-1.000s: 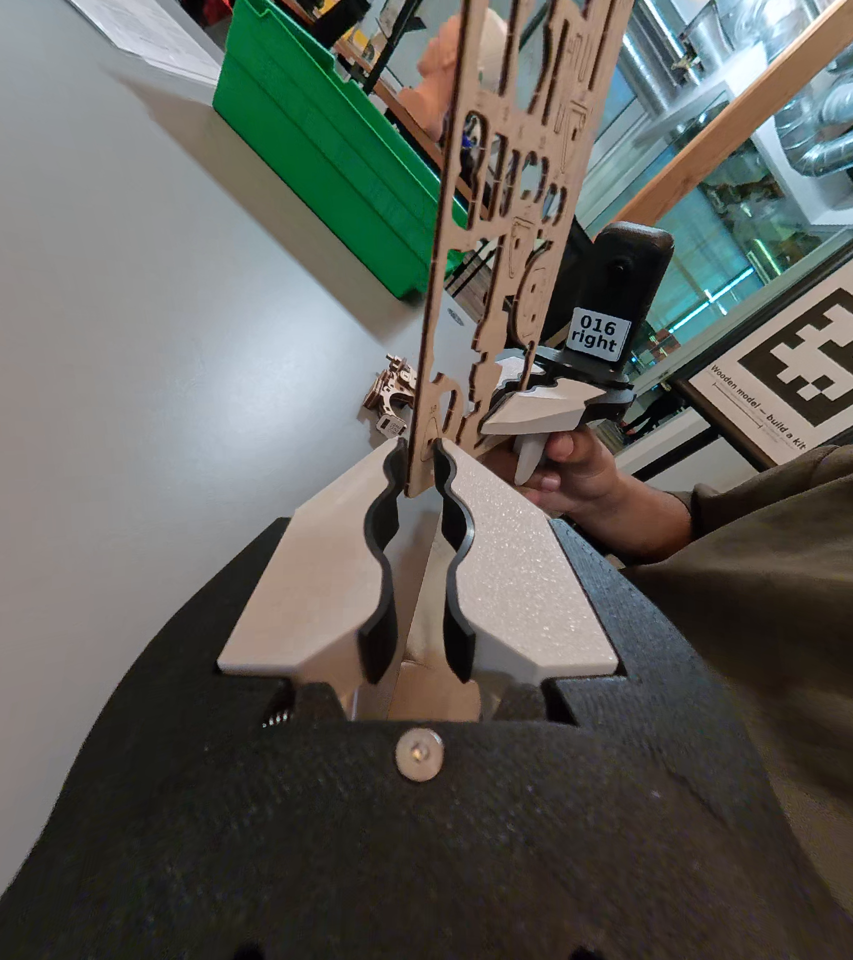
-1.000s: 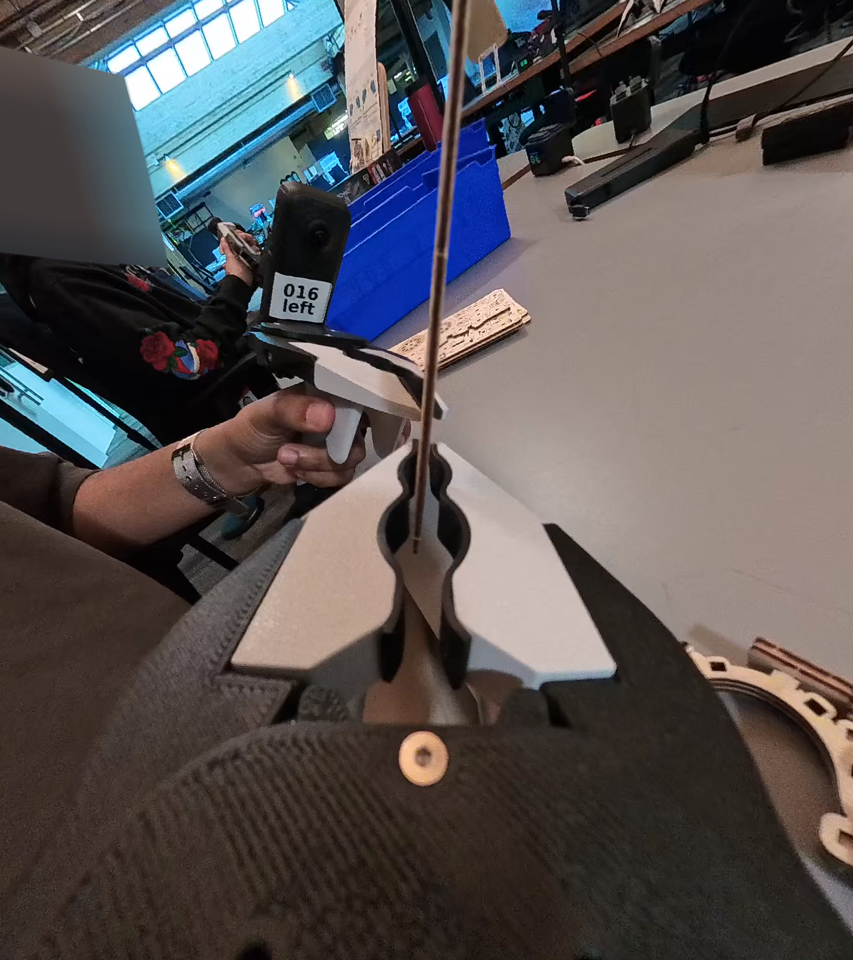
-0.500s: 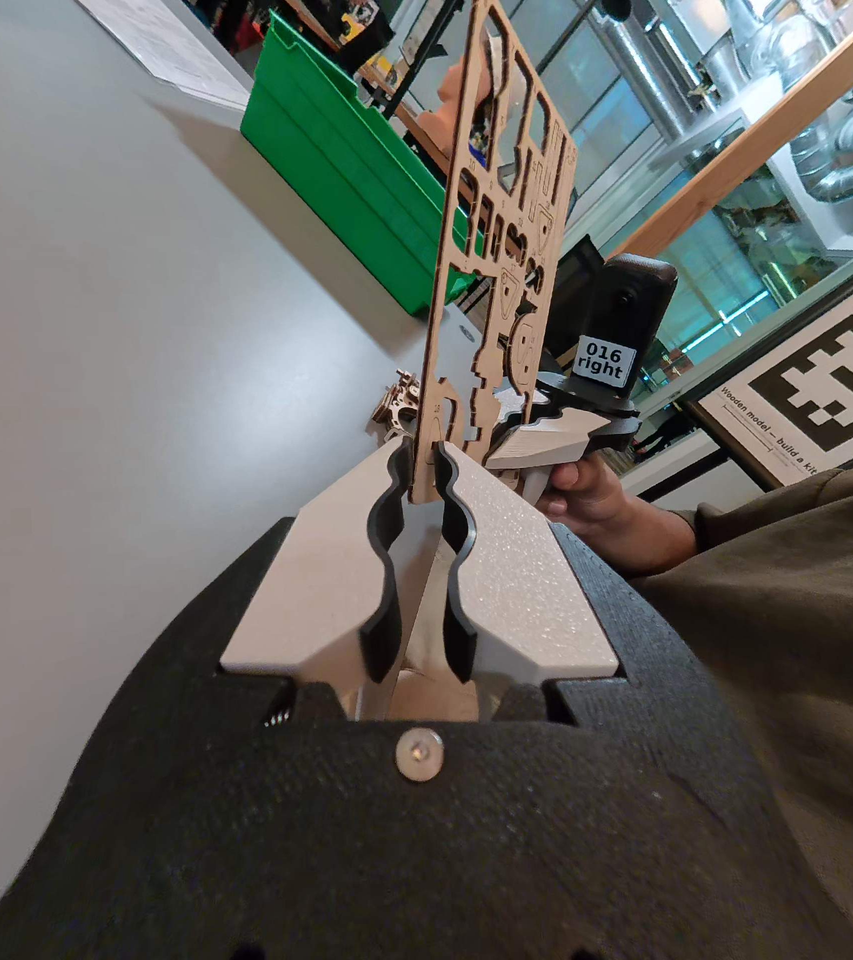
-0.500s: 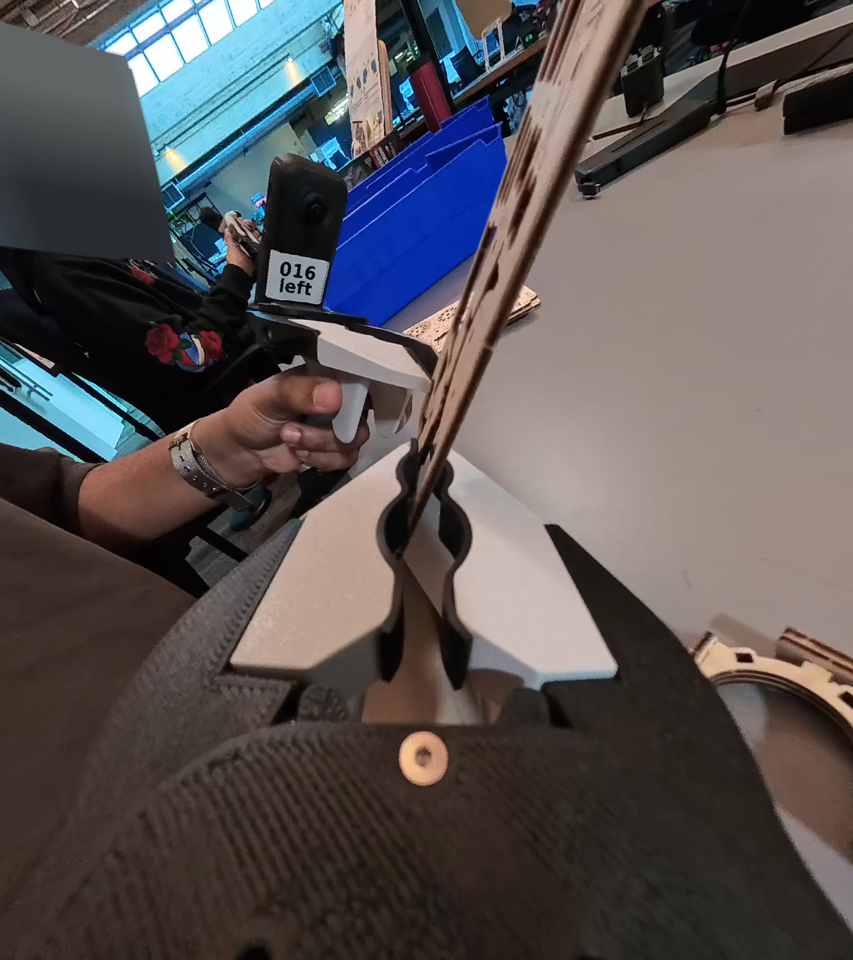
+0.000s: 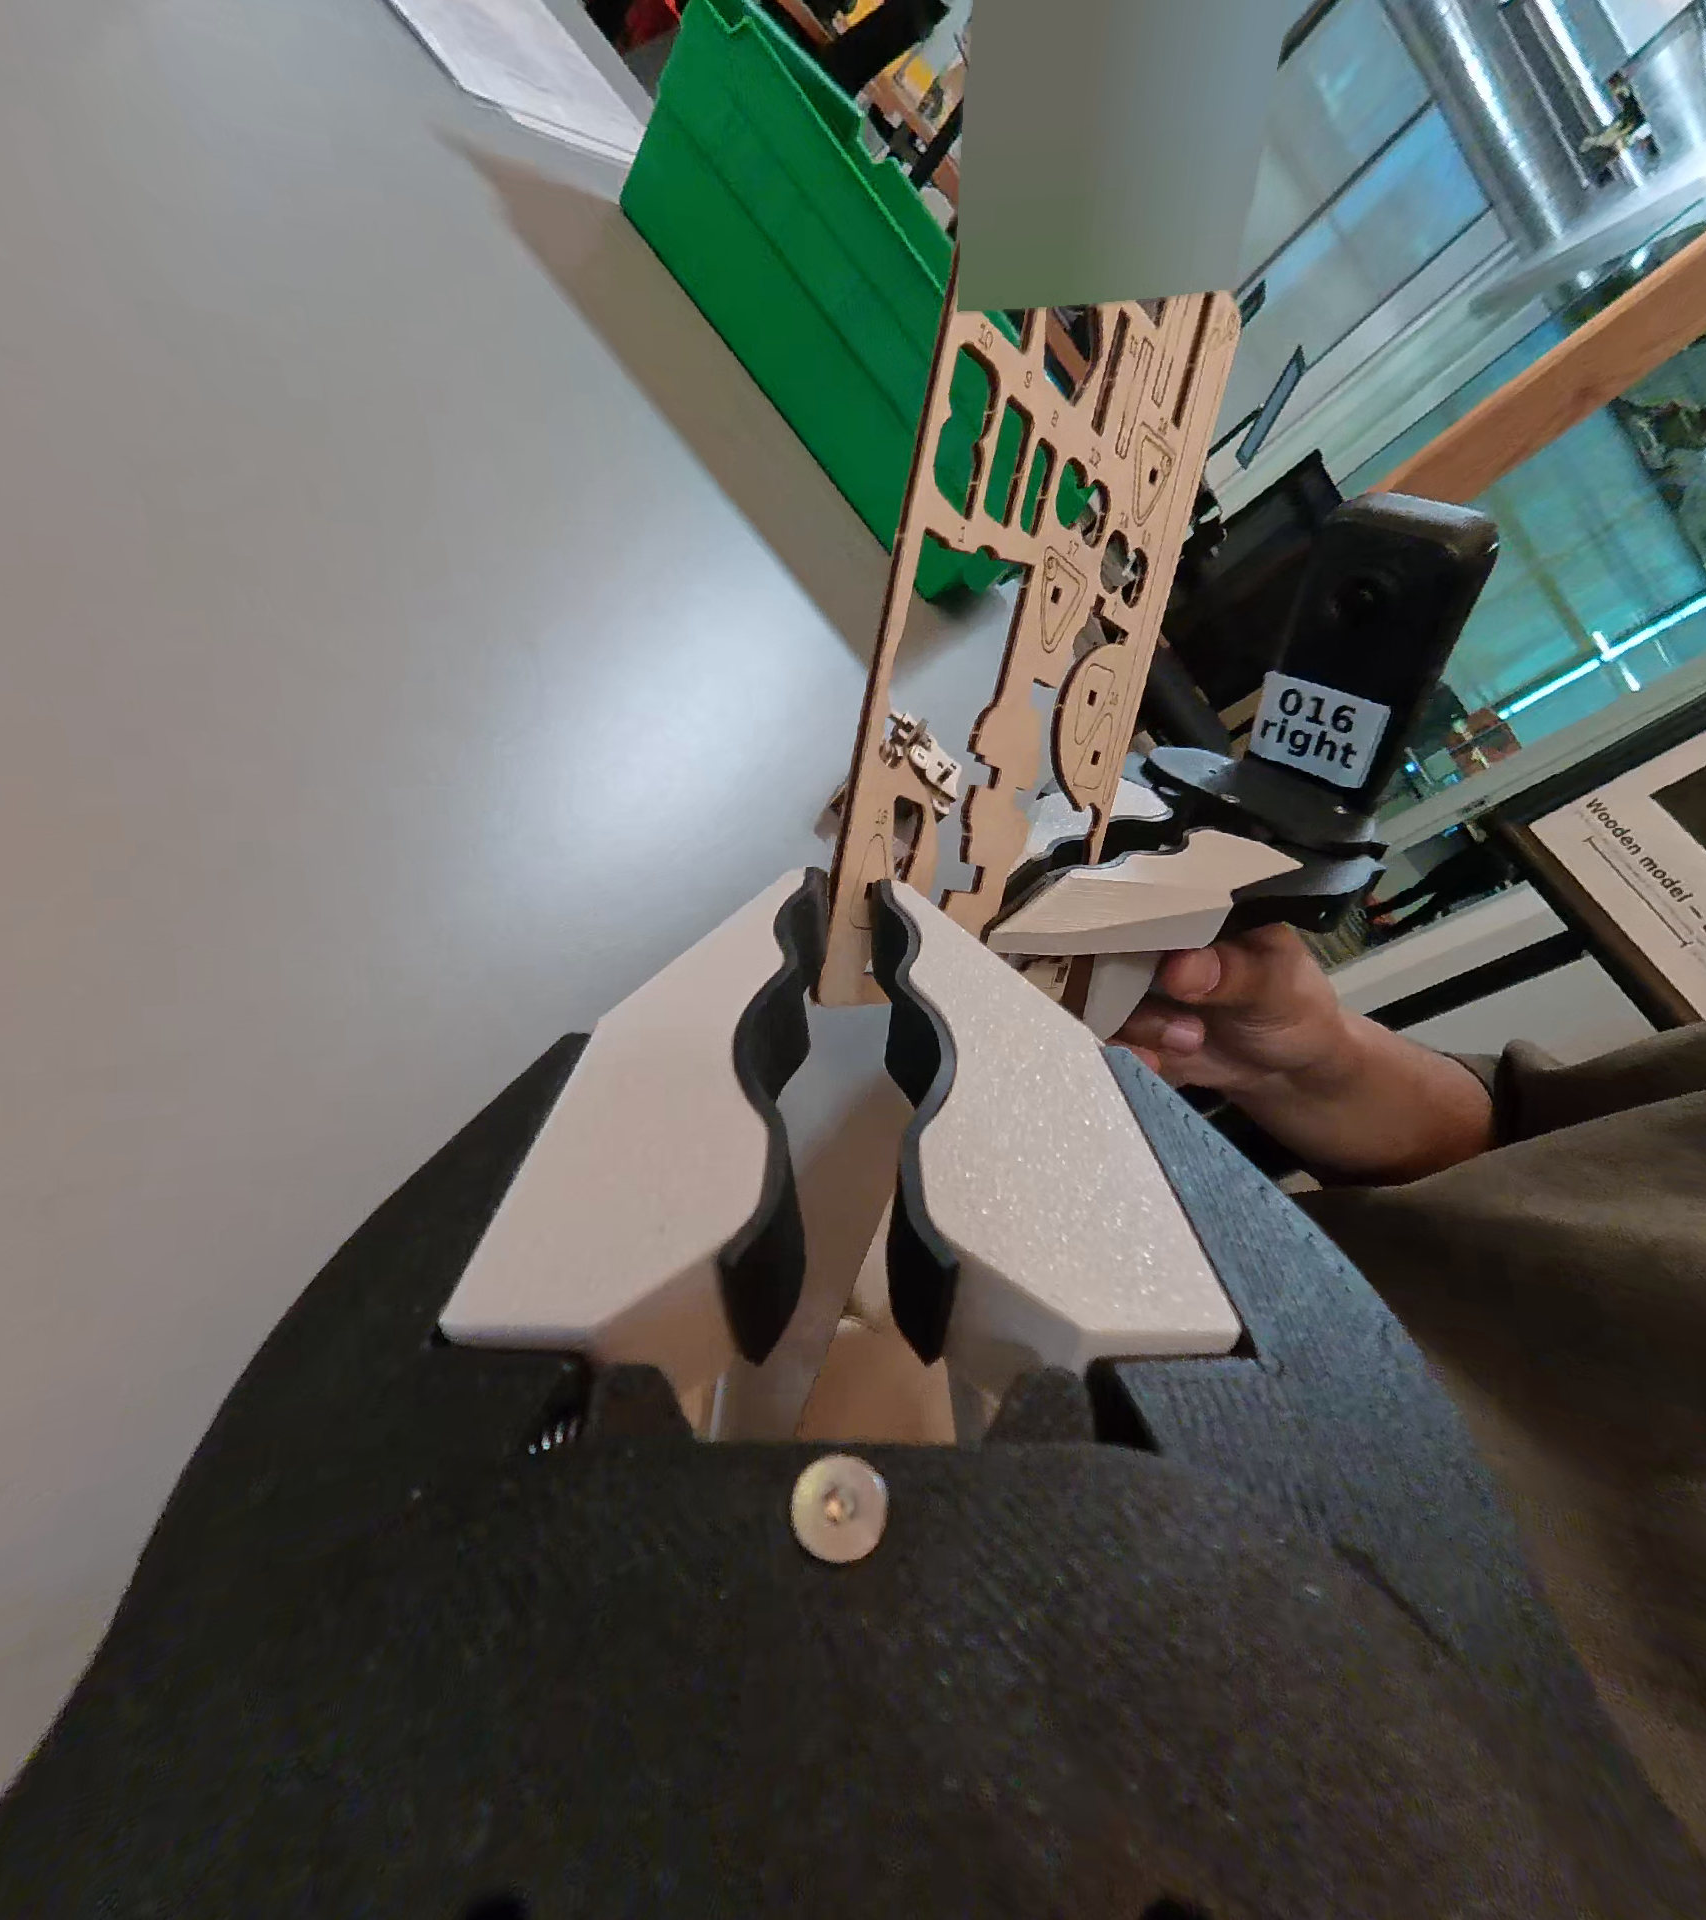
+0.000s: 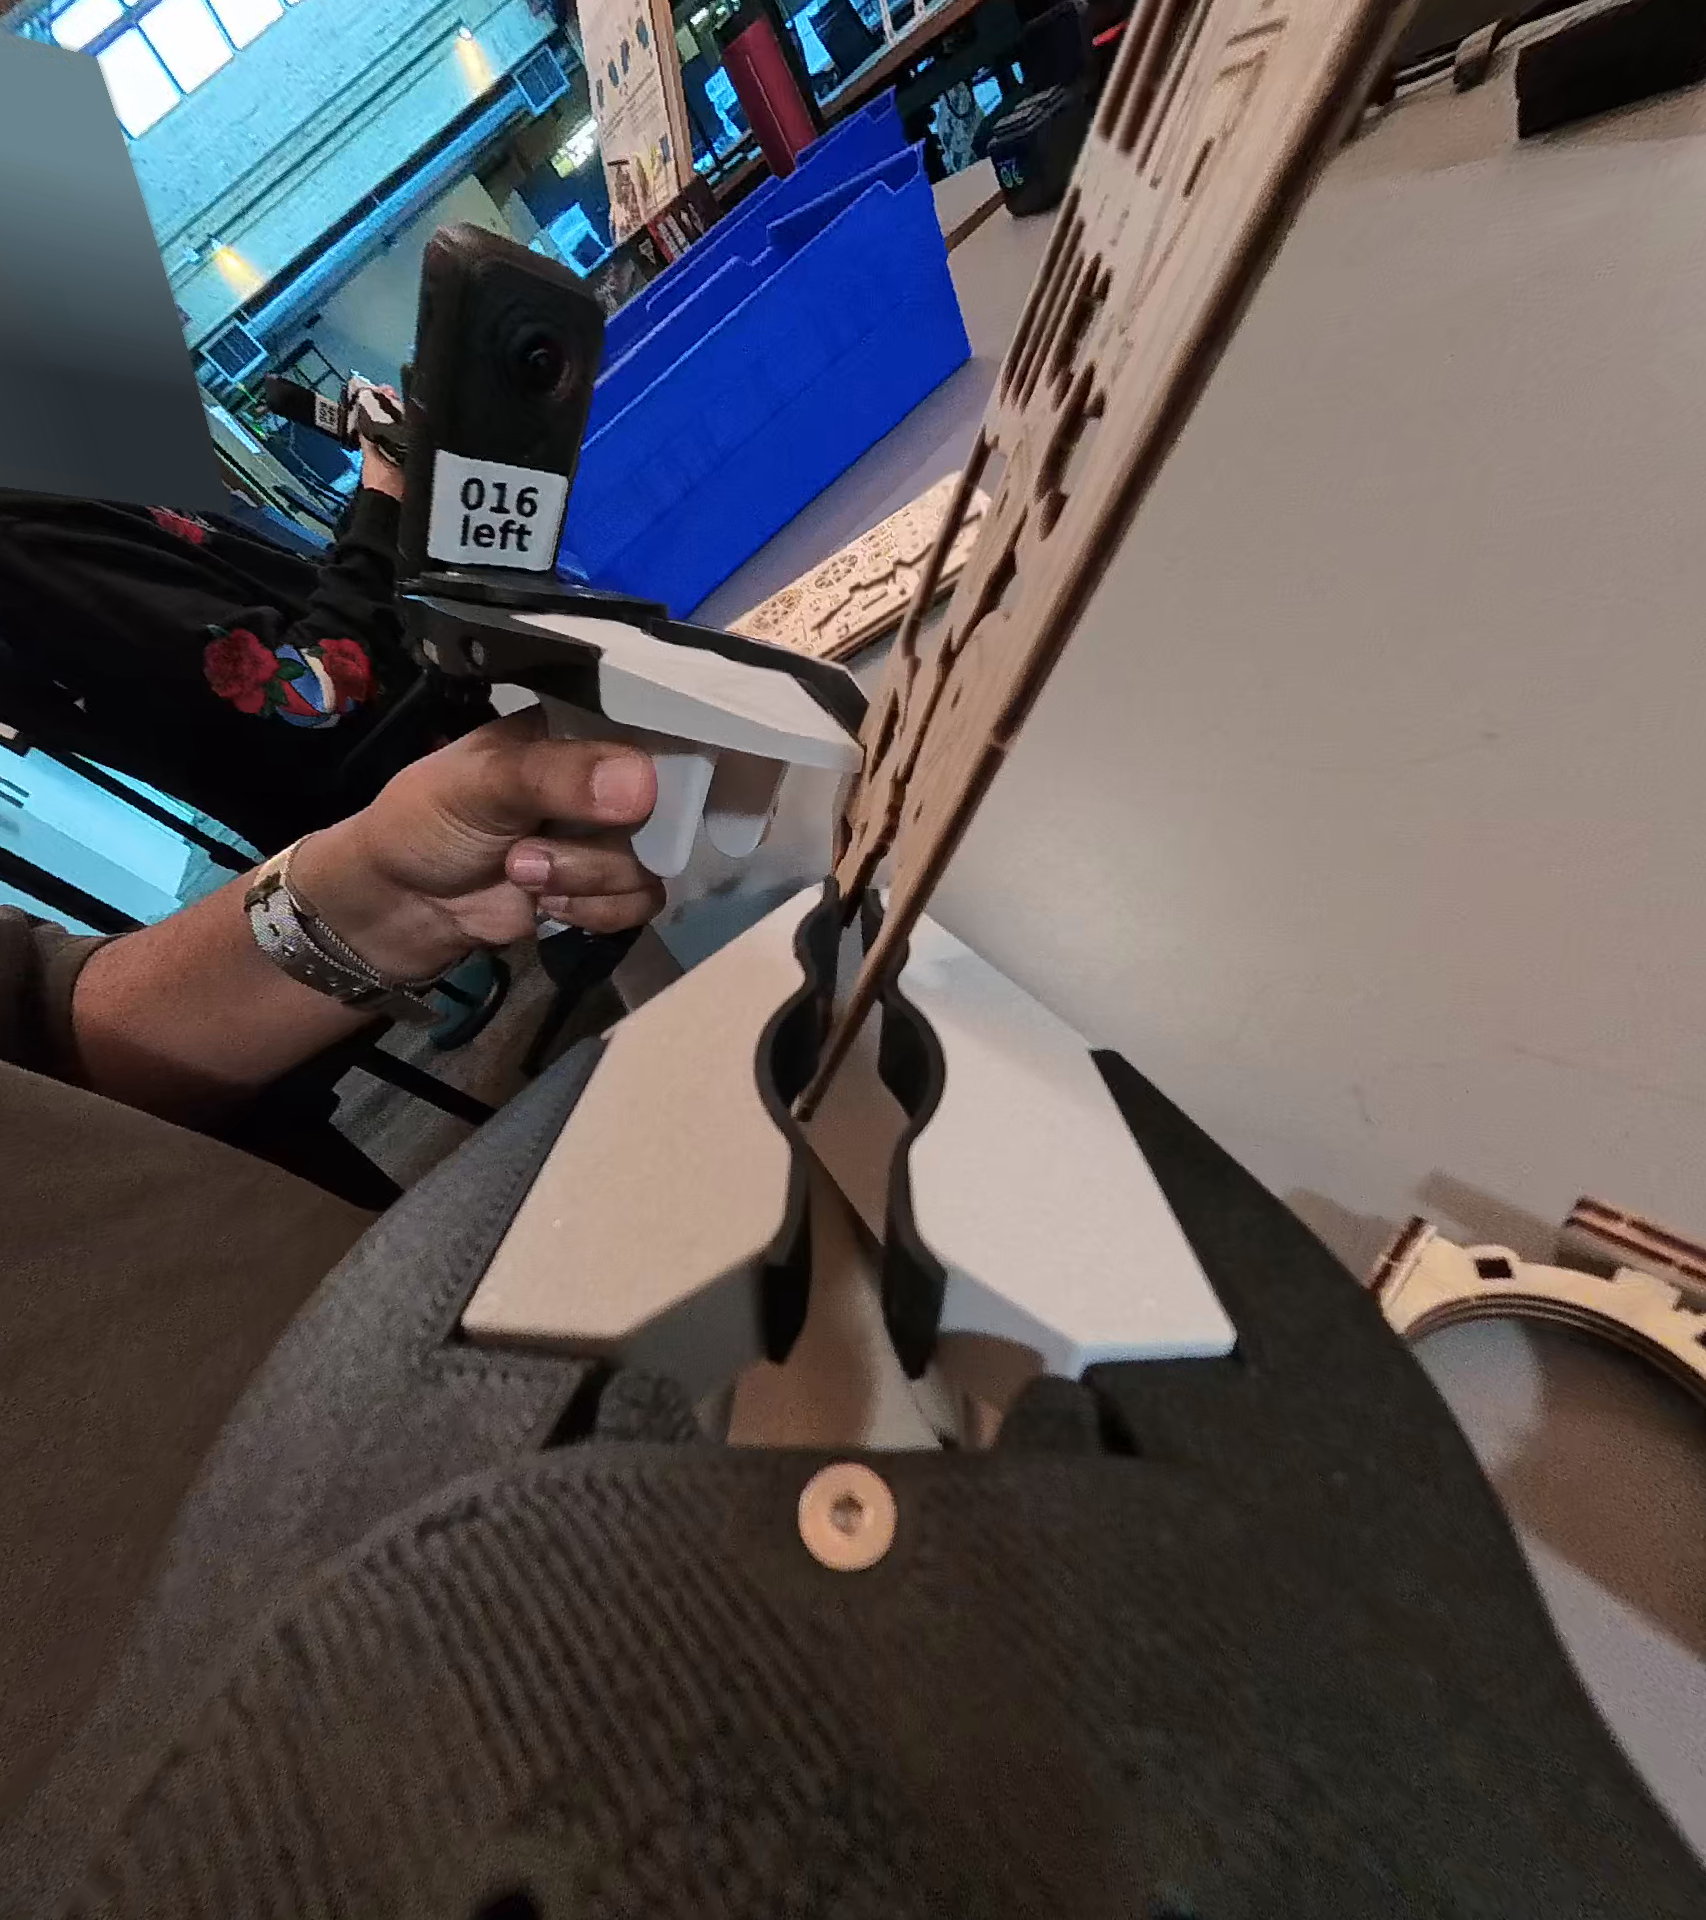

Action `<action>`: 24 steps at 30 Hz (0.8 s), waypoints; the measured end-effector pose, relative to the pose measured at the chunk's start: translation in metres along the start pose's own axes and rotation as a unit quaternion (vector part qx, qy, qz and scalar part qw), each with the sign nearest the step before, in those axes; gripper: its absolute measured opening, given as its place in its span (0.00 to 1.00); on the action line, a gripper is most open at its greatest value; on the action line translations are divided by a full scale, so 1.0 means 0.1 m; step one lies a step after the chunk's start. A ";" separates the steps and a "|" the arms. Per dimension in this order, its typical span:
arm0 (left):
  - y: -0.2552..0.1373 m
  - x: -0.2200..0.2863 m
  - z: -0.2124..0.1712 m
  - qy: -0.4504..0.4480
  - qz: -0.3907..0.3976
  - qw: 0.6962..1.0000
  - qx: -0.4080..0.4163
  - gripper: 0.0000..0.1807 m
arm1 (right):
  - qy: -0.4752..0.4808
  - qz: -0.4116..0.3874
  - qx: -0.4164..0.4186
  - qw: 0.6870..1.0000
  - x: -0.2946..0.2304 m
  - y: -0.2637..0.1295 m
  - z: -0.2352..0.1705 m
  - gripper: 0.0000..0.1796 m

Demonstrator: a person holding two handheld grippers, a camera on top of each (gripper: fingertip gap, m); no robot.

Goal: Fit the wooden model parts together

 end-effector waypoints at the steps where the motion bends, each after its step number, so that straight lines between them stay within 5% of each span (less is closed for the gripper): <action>1: -0.01 0.01 0.01 -0.002 -0.004 1.000 0.003 0.03 | 0.002 0.005 0.003 1.000 0.00 0.00 0.01 0.01; 14: -0.03 0.06 0.06 -0.001 -0.021 1.000 0.020 0.03 | -0.002 0.014 0.013 1.000 -0.02 -0.02 0.03 0.01; 24: 0.04 0.14 0.05 -0.053 -0.097 0.993 0.051 0.13 | 0.047 0.059 0.121 0.990 -0.02 -0.14 0.24 0.01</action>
Point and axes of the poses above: each gripper's, where its closed fingertips meet, y out along the fingers, z out of its top, x = y × z across the jaws, the point moved 6 cm from there along -y, back along the fingers, and after that the axes turned 10 degrees about z, right-handed, at the moved point
